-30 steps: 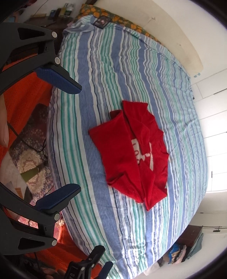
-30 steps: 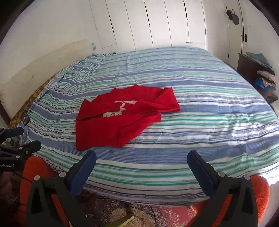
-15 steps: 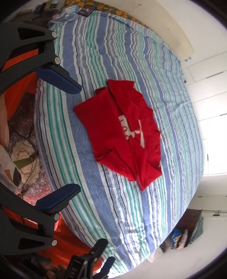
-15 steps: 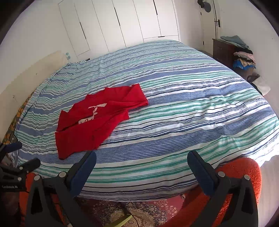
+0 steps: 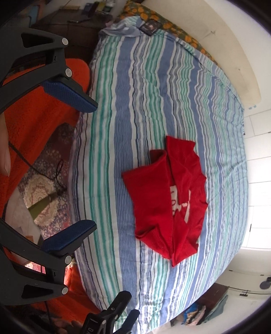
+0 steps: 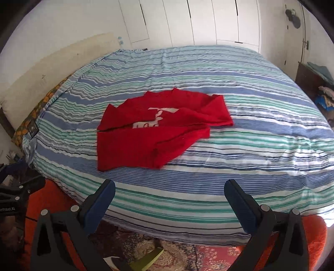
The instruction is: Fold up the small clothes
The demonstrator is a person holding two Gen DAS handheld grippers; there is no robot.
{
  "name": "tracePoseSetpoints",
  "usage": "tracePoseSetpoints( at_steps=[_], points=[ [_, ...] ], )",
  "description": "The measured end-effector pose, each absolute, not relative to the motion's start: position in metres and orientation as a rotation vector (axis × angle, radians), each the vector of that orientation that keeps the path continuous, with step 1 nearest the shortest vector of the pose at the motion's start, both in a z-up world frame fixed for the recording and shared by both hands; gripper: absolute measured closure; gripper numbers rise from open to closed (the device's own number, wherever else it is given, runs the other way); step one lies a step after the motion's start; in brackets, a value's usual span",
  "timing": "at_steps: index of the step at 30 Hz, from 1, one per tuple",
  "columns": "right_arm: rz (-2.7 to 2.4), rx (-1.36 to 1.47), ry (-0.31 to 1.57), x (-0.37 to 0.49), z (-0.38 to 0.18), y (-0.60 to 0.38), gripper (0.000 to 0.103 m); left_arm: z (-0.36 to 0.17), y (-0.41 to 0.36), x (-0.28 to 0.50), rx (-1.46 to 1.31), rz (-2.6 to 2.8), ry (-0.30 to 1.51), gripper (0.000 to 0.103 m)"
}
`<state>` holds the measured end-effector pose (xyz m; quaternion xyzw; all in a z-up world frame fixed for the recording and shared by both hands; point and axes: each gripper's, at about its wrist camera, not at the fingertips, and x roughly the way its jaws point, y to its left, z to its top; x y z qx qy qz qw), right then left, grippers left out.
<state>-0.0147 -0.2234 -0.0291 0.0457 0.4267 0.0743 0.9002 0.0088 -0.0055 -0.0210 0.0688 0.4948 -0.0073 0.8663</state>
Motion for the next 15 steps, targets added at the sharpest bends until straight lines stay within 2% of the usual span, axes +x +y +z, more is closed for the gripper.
tracePoseSetpoints(
  at_steps=[4,10,15],
  points=[
    [0.130,0.055,0.877,-0.024,-0.027,-0.221,0.000,-0.031,-0.025,0.016,0.177,-0.095,1.051,0.001],
    [0.001,0.183,0.886,-0.025,-0.026,-0.262,0.000,-0.033,-0.059,0.042,0.244,-0.165,1.052,0.001],
    [-0.057,0.182,0.902,-0.009,-0.027,-0.284,0.000,-0.025,-0.053,0.061,0.158,-0.139,1.045,0.001]
  ],
)
